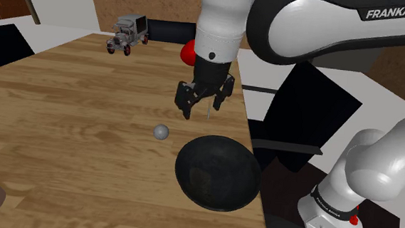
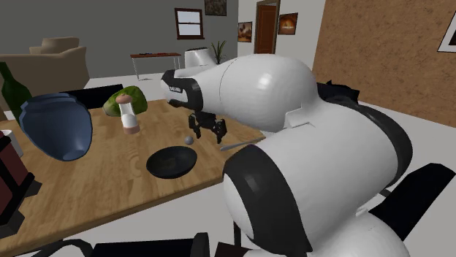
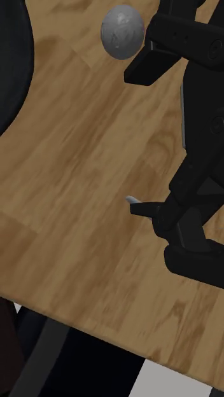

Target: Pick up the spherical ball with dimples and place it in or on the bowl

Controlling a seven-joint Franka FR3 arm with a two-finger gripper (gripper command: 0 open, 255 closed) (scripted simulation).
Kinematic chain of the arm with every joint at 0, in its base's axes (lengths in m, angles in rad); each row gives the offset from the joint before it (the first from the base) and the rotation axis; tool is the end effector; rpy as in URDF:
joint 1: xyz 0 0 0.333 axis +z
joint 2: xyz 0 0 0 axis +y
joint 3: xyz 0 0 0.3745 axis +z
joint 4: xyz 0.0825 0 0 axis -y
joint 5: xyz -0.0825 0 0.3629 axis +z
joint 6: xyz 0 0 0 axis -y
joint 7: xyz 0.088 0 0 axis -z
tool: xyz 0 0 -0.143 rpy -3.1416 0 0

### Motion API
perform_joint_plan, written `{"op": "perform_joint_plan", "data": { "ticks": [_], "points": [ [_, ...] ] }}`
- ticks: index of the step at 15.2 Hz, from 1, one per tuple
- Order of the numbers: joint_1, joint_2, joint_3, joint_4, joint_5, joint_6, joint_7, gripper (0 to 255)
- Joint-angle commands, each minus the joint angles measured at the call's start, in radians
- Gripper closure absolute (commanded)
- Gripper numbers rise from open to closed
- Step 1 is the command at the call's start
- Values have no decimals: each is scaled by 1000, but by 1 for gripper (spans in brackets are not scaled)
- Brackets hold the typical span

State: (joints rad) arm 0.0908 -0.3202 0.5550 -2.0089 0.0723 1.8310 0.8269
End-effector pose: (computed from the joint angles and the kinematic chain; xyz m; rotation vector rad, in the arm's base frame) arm 0.3351 0.3062 0.5995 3.1099 -0.3298 0.2140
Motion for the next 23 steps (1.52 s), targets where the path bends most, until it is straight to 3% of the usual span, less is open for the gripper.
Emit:
{"op": "perform_joint_plan", "data": {
  "ticks": [1,7,15,23],
  "points": [
    [-6,79,51,75,-39,3,69,0],
    [25,337,182,314,-225,-29,289,0],
    [26,355,175,231,-242,67,303,0],
    [26,355,175,231,-242,67,302,0]
  ]
}}
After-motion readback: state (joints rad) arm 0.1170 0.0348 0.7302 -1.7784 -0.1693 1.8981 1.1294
